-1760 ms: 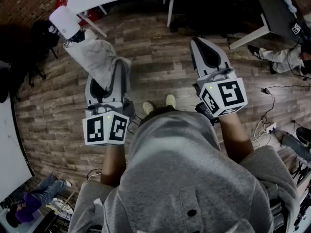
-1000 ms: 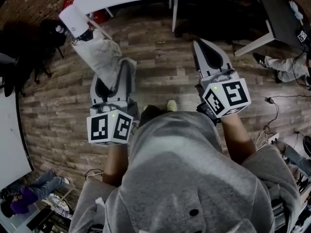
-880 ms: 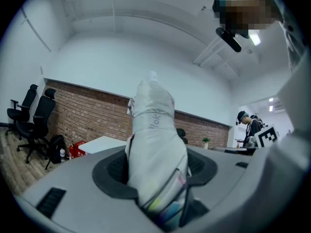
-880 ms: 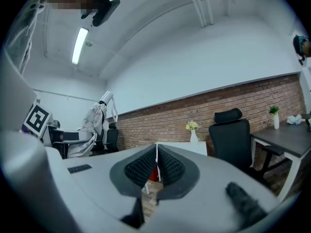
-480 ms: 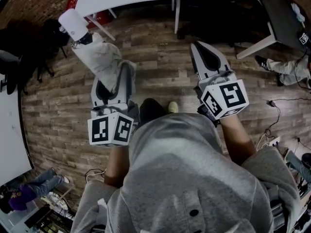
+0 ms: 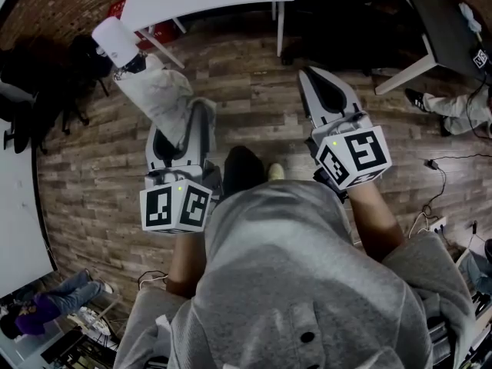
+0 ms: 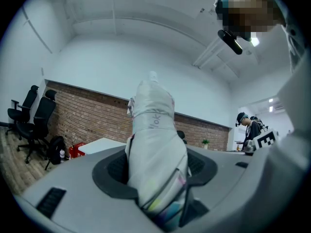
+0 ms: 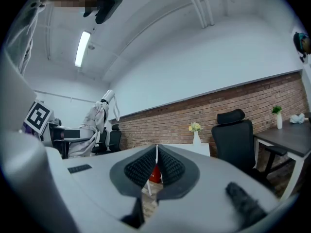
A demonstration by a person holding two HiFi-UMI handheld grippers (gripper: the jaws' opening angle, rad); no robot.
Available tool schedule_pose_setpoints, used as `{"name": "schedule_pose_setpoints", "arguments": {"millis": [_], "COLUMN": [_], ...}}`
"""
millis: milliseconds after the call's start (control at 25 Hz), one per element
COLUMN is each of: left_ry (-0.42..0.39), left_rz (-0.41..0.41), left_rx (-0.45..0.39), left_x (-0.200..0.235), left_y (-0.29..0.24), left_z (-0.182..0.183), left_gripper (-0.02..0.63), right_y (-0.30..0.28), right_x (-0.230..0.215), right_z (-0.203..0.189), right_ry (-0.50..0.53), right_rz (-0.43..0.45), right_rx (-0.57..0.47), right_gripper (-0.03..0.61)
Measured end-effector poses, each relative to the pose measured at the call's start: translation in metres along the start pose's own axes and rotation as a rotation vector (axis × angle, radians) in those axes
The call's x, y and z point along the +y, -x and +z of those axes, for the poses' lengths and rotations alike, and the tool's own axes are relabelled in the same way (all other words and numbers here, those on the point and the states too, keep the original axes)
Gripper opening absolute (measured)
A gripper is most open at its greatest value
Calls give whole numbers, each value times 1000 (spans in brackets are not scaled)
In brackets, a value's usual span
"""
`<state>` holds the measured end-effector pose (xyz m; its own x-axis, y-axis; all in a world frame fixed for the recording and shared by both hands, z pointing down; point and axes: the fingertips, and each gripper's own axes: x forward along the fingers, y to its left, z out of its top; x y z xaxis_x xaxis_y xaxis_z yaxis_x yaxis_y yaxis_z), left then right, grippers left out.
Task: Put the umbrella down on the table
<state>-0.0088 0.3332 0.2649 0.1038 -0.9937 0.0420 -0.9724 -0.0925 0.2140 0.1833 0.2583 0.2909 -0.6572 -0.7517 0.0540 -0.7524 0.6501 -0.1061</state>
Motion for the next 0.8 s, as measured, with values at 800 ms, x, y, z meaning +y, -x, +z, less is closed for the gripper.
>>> {"name": "schedule_pose_setpoints", "arguments": {"millis": [800], "left_ry": [26], "left_rz": [-40], "left_rx": [-5], "left_x": [-5], "left_y": [-16], "left_z": [-1], "left_gripper": [261], "right_y": [-1], "right_x": [-9], "right_z": [1], "right_ry": [22], "right_rz": [-23], "right_rx": [-17], "right_gripper": [25]}}
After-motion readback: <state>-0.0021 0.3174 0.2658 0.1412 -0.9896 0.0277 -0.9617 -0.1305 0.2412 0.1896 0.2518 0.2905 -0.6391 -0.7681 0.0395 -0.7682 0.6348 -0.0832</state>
